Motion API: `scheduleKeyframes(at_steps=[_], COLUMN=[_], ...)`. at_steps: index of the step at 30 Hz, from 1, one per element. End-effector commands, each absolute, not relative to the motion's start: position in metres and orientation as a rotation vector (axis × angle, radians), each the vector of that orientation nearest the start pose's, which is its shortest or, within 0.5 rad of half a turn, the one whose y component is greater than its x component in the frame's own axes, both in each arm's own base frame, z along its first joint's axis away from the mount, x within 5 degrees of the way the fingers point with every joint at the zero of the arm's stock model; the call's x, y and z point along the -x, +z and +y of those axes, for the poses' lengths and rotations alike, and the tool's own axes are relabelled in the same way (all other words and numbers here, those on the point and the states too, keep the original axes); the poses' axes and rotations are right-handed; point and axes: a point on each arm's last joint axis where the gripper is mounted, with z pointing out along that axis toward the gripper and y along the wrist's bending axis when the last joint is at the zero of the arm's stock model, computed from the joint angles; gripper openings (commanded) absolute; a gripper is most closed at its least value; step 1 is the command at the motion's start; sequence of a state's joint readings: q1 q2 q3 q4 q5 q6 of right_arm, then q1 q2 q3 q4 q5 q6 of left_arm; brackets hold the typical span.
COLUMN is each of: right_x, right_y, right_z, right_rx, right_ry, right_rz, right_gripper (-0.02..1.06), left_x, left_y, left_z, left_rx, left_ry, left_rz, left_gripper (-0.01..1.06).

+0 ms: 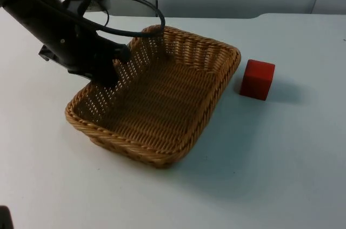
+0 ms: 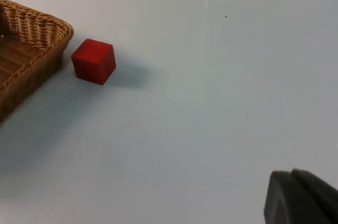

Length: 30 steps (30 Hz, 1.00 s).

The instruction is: Pick up the basket with the left hand and place the cube into the basket with the right hand.

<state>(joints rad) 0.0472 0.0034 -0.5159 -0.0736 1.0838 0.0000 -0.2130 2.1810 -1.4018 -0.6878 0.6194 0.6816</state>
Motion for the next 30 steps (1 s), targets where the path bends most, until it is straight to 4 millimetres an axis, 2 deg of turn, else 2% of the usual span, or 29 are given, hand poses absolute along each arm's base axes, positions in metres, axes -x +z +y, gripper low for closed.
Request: scheduleKeyframes(at_steps=[1, 8, 13, 21, 30], right_x=[0.006, 0.006, 0.006, 0.006, 0.006], right_y=[0.279, 0.279, 0.279, 0.279, 0.279], right_z=[-0.006, -0.006, -0.006, -0.006, -0.006], right_rx=[0.039, 0.039, 0.039, 0.039, 0.039], right_ry=[-0.066, -0.066, -0.066, -0.066, -0.066], right_rz=[2.046, 2.046, 2.046, 2.046, 2.046], right_gripper=[0.0, 0.0, 0.0, 0.0, 0.0], left_x=[-0.418, -0.425, -0.432, -0.432, -0.433], left_y=[0.117, 0.136, 0.169, 0.18, 0.182], left_z=[-0.126, -0.125, -0.106, -0.092, -0.093], left_rx=[-0.529, -0.529, -0.411, -0.274, -0.226], left_ry=[-0.58, -0.645, -0.678, -0.857, -0.911], left_rz=[2.695, 2.692, 2.635, 2.629, 2.609], left_gripper=[0.0, 0.0, 0.0, 0.0, 0.0])
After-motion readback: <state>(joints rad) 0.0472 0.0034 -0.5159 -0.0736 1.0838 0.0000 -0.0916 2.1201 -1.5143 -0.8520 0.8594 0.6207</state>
